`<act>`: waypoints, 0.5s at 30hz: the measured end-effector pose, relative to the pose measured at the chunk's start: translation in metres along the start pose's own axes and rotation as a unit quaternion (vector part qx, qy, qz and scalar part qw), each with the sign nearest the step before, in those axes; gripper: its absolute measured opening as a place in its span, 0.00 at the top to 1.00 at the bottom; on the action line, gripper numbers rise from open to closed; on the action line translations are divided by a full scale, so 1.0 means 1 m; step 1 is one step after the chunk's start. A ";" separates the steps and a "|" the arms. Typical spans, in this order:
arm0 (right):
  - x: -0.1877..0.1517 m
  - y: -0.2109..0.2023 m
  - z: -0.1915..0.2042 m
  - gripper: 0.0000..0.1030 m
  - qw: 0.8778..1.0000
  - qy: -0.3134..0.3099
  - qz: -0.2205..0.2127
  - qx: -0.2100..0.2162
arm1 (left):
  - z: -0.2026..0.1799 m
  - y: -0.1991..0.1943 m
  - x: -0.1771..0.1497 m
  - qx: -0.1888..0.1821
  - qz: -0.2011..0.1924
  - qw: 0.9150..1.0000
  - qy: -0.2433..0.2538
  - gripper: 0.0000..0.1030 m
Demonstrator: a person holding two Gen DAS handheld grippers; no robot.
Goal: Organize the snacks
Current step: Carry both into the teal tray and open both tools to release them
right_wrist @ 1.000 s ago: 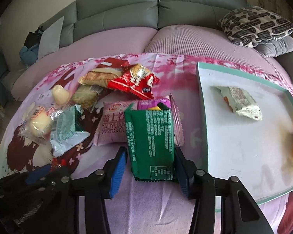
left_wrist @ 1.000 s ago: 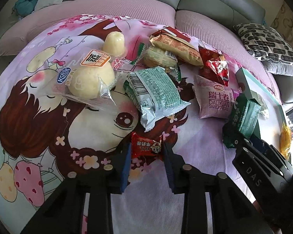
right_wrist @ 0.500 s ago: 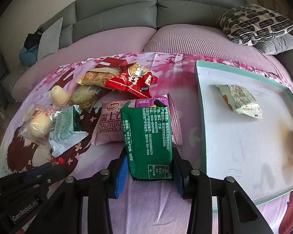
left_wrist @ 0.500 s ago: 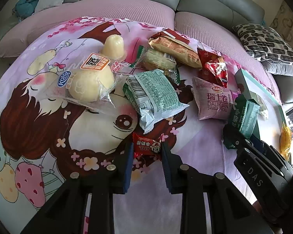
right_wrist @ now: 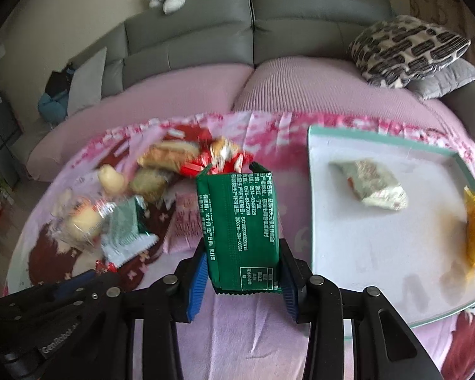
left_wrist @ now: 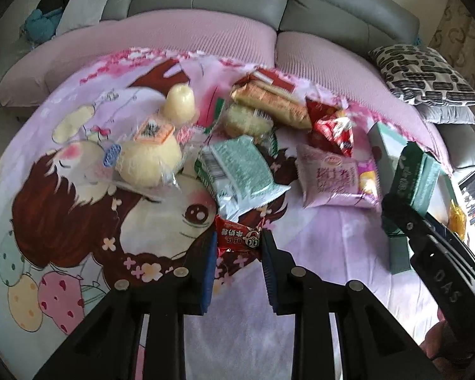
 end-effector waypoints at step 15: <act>0.008 -0.023 -0.028 0.58 0.999 0.029 -0.016 -0.007 | -0.045 -0.033 0.016 -0.017 -0.057 0.998 0.038 0.72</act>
Point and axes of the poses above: each gripper's, at about its wrist camera, not at the fingertips, and y roughly the way its jaws point, z to its left, x to its top, the point moved 5 cm from there along y, roughly the way its jaws point, and after that the axes turned 4 degrees about x, right-handed, at the moved point
